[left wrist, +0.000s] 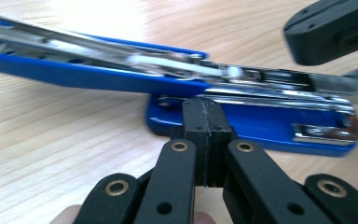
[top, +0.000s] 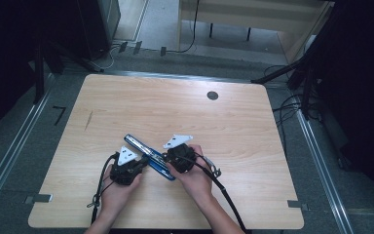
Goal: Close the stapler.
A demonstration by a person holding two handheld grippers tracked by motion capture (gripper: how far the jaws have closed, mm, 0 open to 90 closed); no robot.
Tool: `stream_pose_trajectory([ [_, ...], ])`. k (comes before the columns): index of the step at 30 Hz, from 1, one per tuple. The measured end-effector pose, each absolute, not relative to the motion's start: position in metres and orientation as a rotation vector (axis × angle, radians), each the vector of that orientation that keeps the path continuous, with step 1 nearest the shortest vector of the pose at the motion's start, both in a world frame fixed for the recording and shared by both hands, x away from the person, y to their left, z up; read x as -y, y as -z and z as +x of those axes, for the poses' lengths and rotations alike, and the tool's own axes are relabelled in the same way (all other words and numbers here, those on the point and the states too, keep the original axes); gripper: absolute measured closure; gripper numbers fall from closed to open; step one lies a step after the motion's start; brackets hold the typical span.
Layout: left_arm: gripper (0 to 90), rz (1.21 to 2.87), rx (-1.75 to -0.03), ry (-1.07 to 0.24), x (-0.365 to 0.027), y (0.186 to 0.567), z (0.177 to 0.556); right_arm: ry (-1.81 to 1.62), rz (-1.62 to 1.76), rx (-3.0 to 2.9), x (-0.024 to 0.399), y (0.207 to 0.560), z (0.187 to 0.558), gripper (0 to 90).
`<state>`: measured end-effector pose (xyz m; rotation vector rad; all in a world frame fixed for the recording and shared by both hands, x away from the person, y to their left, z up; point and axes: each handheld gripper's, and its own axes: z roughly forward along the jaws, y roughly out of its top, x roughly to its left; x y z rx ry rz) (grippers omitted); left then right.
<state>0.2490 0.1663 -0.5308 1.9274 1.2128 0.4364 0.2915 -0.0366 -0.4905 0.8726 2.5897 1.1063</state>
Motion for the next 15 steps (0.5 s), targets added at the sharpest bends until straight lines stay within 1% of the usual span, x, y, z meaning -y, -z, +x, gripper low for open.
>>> stream_pose_trajectory([
  [8, 90.0, 1.916, -1.257, -0.481, -0.18, 0.53, 0.26, -1.132, 0.844, -2.601, 0.015, 0.485, 0.298, 90.0],
  [15, 90.0, 1.892, -1.298, -0.458, -0.188, 0.53, 0.267, -1.148, 0.837, -2.613, -0.003, 0.483, 0.31, 90.0],
])
